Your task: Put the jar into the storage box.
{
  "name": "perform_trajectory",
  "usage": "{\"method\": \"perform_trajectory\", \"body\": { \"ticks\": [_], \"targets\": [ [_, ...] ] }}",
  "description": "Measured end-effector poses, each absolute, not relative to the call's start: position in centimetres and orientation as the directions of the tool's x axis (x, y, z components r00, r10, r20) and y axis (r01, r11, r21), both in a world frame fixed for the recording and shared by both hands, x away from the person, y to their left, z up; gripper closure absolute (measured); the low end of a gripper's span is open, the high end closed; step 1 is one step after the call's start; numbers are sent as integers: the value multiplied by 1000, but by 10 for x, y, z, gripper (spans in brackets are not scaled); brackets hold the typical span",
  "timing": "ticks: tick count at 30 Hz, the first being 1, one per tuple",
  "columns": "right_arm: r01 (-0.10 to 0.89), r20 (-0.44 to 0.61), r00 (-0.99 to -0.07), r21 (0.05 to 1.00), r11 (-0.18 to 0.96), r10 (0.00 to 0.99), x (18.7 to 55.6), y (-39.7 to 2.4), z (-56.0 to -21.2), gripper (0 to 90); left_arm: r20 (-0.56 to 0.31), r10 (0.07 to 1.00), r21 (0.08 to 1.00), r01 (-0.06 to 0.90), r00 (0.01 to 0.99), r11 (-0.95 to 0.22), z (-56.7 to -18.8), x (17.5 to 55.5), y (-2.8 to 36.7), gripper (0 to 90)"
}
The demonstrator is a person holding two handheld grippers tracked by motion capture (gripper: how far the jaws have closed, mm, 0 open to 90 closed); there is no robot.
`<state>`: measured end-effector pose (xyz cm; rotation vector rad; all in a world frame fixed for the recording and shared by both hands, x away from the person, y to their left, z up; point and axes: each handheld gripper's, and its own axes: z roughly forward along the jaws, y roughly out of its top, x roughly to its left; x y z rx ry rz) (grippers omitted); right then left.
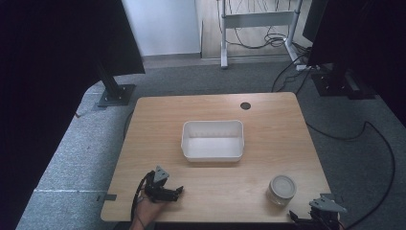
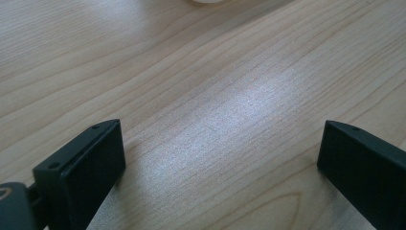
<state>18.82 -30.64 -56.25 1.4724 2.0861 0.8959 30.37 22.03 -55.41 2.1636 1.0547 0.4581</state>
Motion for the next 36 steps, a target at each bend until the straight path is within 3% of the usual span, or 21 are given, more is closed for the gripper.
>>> {"method": "perform_trajectory", "body": {
  "ticks": [36],
  "targets": [
    [635, 39, -391, 735, 239, 920, 187, -297, -553, 10, 18, 794, 705, 555, 607, -440, -554, 304, 220, 20]
  ]
}}
